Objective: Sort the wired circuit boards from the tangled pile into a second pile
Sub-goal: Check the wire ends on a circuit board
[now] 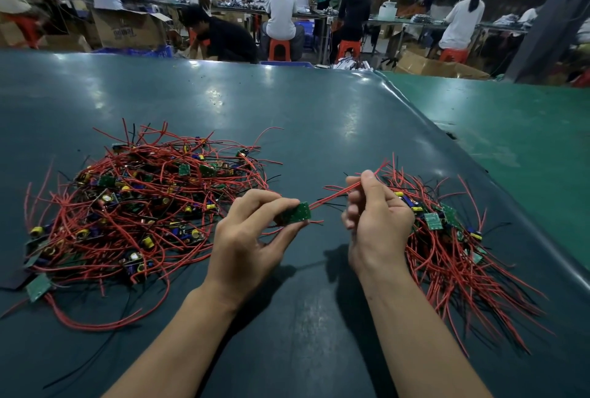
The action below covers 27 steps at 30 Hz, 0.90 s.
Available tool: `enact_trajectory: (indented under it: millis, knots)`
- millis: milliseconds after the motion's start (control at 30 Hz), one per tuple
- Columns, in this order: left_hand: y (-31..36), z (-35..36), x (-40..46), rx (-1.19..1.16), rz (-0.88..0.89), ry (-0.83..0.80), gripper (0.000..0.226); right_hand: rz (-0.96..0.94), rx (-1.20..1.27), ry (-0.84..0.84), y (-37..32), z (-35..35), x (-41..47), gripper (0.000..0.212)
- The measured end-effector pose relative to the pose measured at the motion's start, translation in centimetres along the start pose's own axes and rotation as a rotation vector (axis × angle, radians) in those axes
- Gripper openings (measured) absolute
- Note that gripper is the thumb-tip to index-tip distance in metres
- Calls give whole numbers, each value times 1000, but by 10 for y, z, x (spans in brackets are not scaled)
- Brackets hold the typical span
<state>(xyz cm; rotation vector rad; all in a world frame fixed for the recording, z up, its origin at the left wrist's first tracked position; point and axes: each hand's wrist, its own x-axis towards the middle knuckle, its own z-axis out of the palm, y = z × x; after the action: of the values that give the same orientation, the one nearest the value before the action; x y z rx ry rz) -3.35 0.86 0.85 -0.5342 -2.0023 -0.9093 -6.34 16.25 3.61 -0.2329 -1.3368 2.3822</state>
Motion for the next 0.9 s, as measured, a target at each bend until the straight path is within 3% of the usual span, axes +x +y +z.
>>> enact_trajectory:
  millis: [433, 633, 700, 800, 833, 900]
  knots:
    - [2, -4, -5, -3, 44, 54, 26, 73, 183, 125, -12, 2, 0, 34]
    - [1, -9, -3, 39, -20, 230, 25, 173, 216, 127, -17, -6, 4, 32]
    - [-1, -9, -1, 58, -32, 269, 26, 244, 19, -41, -13, -7, -3, 20]
    - [-4, -8, -3, 49, -27, 207, 25, 348, -310, -587, -1, -1, -26, 10]
    - [-5, -8, -3, 39, -11, 163, 25, 350, -350, -708, 3, 2, -33, 17]
    - [-7, -9, -3, 33, 43, 92, 26, 271, -360, -750, 10, 3, -39, 28]
